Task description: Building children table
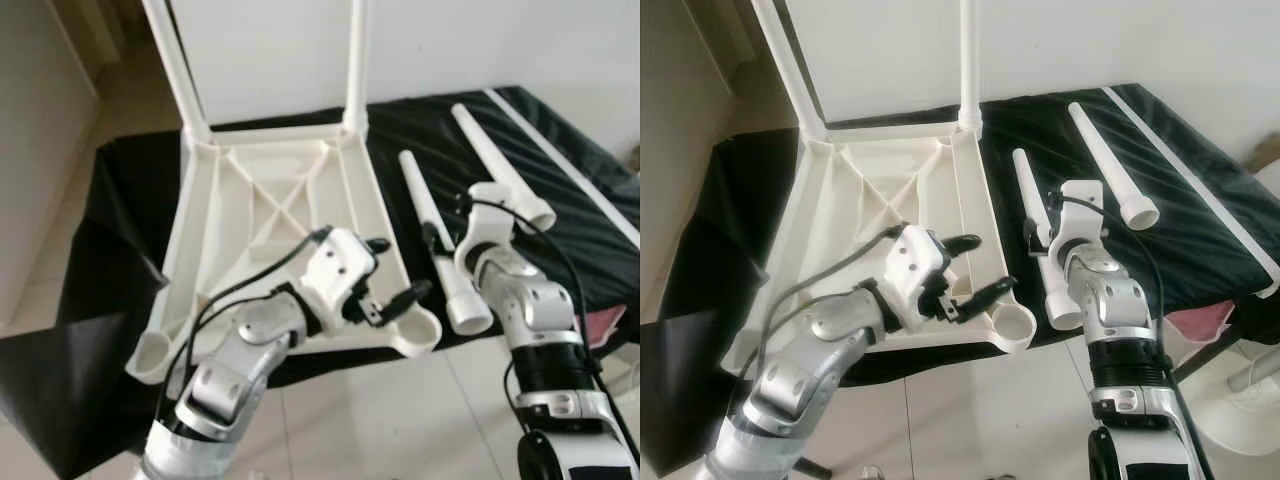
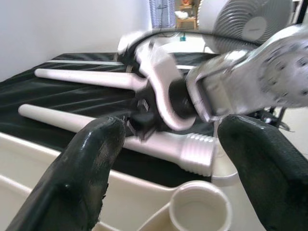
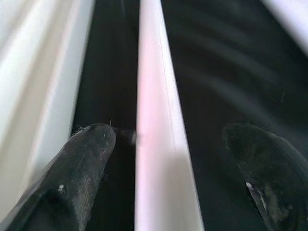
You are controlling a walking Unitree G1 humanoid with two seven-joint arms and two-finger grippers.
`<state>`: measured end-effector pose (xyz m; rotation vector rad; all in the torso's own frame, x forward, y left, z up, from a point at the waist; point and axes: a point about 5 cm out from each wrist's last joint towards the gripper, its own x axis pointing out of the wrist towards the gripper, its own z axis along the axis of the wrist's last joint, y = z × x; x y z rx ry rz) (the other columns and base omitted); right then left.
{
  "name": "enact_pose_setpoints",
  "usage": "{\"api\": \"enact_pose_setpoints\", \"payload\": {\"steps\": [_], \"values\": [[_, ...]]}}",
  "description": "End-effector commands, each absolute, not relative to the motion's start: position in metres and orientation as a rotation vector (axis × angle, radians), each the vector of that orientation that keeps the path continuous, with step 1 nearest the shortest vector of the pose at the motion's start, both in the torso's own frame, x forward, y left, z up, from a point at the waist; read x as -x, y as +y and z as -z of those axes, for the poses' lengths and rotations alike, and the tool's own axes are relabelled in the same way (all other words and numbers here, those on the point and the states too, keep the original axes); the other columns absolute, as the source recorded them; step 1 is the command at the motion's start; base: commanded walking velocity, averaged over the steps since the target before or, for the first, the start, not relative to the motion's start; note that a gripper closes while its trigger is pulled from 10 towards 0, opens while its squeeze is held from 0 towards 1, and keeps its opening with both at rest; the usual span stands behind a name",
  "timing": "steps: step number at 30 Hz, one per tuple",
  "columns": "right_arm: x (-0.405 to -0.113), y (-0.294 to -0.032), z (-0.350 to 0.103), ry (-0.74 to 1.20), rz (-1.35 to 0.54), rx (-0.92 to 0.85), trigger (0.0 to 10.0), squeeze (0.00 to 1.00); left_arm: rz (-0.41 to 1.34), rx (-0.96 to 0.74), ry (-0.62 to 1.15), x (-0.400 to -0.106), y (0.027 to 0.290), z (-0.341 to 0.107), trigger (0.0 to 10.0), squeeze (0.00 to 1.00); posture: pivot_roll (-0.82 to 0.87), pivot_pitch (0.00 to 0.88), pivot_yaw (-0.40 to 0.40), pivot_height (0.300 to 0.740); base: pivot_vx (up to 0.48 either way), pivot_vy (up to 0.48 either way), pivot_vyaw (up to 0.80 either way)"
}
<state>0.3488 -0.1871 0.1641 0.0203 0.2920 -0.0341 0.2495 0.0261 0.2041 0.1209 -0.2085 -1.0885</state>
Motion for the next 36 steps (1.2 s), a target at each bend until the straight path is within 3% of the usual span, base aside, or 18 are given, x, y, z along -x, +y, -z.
{"api": "enact_pose_setpoints", "payload": {"steps": [1, 20, 36], "values": [[-0.348, -0.188, -0.157, 0.338, 0.053, -0.062, 10.0, 0.00, 1.097, -0.119, -0.189, -0.248, 0.028, -0.202, 10.0, 0.00, 0.01, 0.018, 0.001, 0.740, 0.000, 0.000, 0.00], [-0.359, -0.174, -0.153, 0.472, 0.038, -0.223, 10.0, 0.00, 1.065, -0.137, -0.170, -0.246, 0.032, -0.201, 10.0, 0.00, 0.03, 0.045, -0.002, 0.740, 0.000, 0.000, 0.00], [-0.353, -0.186, -0.164, 0.770, 0.053, -0.242, 10.0, 0.00, 0.999, -0.096, -0.164, -0.244, 0.038, -0.205, 10.0, 0.00, 0.05, 0.098, -0.044, 0.740, 0.000, 0.000, 0.00]]}}
